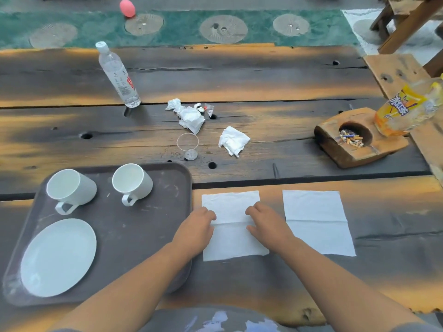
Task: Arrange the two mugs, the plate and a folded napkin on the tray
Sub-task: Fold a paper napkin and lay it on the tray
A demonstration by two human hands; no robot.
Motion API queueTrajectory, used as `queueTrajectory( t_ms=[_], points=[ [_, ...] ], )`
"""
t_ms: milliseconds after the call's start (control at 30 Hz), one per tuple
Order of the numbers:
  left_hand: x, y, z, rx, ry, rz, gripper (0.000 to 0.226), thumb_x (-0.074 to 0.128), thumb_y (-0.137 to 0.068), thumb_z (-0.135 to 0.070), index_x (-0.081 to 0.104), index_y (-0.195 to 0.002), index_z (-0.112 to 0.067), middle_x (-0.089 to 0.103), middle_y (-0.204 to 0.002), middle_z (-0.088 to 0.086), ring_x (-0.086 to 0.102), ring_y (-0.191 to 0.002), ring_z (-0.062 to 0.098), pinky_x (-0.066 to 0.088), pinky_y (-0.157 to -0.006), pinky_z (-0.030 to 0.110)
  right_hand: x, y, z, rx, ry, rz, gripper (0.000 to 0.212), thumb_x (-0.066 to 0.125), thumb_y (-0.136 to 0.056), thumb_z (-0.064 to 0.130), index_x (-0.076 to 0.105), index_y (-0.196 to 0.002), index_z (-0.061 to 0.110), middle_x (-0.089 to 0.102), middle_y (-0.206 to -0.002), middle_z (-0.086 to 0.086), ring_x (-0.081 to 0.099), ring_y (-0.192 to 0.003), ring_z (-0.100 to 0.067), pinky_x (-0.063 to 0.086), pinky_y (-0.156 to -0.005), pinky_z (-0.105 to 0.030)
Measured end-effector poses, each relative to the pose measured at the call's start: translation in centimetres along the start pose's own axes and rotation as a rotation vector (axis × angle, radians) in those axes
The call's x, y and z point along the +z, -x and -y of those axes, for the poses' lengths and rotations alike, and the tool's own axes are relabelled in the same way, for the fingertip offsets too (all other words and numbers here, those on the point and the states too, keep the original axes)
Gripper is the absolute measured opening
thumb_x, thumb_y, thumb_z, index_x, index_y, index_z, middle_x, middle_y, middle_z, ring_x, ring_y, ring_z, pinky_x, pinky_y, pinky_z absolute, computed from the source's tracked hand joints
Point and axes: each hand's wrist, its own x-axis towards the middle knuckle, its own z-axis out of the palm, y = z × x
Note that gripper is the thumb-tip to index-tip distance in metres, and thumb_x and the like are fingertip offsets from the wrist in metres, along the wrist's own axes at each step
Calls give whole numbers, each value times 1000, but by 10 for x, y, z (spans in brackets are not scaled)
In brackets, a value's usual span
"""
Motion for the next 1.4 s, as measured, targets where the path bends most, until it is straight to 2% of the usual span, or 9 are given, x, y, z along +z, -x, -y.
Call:
queueTrajectory(
  t_ms=[100, 233, 367, 500, 767, 967, 1033, 1267, 1400],
  points=[
    [3, -4, 2, 40, -47, -6, 34, 51, -100, -15, 55, -134, -14, 52, -130, 1, 48, -123, 20, 42, -103, 32, 2, -5, -2, -42, 64, -12, 26, 58, -95, 23, 56, -119, 13, 54, -116, -4, 54, -106, -24, 52, -85, -41],
    [6, -9, 2, 68, -168, 30, 41, 53, -99, -28, 49, -139, -19, 49, -132, 1, 48, -121, 21, 40, -104, 35, 3, -8, -4, -64, 99, -6, 26, 59, -92, 23, 56, -115, 12, 53, -114, -4, 53, -102, -24, 51, -83, -39],
    [13, -9, 2, 80, -241, 26, 34, 49, -100, -26, 51, -134, -20, 47, -129, 1, 46, -120, 20, 36, -103, 35, 4, -7, -6, -62, 98, 13, 25, 59, -93, 22, 54, -115, 12, 51, -115, -4, 55, -97, -26, 52, -81, -40],
    [19, -7, 4, 77, -238, -17, 31, 49, -101, -26, 52, -132, -22, 49, -127, -1, 46, -118, 18, 35, -104, 32, 5, -6, -6, -71, 86, 16, 25, 59, -93, 20, 53, -116, 11, 50, -115, -5, 54, -98, -27, 51, -79, -40],
    [27, -5, 5, 82, -203, -54, 24, 49, -101, -24, 56, -124, -24, 52, -122, -5, 48, -114, 17, 31, -107, 31, 10, -1, -7, -65, 88, 6, 21, 58, -98, 25, 53, -114, 13, 53, -113, -6, 56, -85, -29, 42, -66, -35],
    [30, -4, 7, 81, -199, -38, 22, 49, -99, -17, 59, -118, -22, 54, -114, -4, 51, -108, 18, 33, -105, 32, 17, 4, -8, -47, 81, 1, 14, 53, -99, 26, 52, -109, 16, 54, -111, -3, 46, -78, -25, 48, -75, -37],
    [31, -4, 8, 85, -198, -38, 21, 49, -99, -16, 60, -116, -22, 55, -113, -4, 52, -107, 18, 34, -105, 32, 20, 6, -9, -46, 65, -4, 14, 53, -100, 27, 53, -110, 18, 55, -110, -2, 49, -80, -25, 48, -77, -37],
    [33, -4, 7, 85, -183, -45, 26, 46, -99, -8, 62, -115, -21, 56, -112, -3, 52, -105, 19, 38, -98, 32, 20, 4, -9, -45, -4, -9, 14, 58, -94, 27, 53, -105, 19, 54, -106, -1, 45, -80, -21, 41, -73, -32],
    [34, -4, 6, 88, -173, -15, 28, 47, -100, -13, 58, -124, -22, 55, -120, -2, 51, -108, 20, 43, -96, 34, 20, 4, -7, -48, -22, 5, 13, 59, -92, 28, 52, -100, 20, 51, -103, 1, 45, -81, -20, 38, -70, -29]
  ],
)
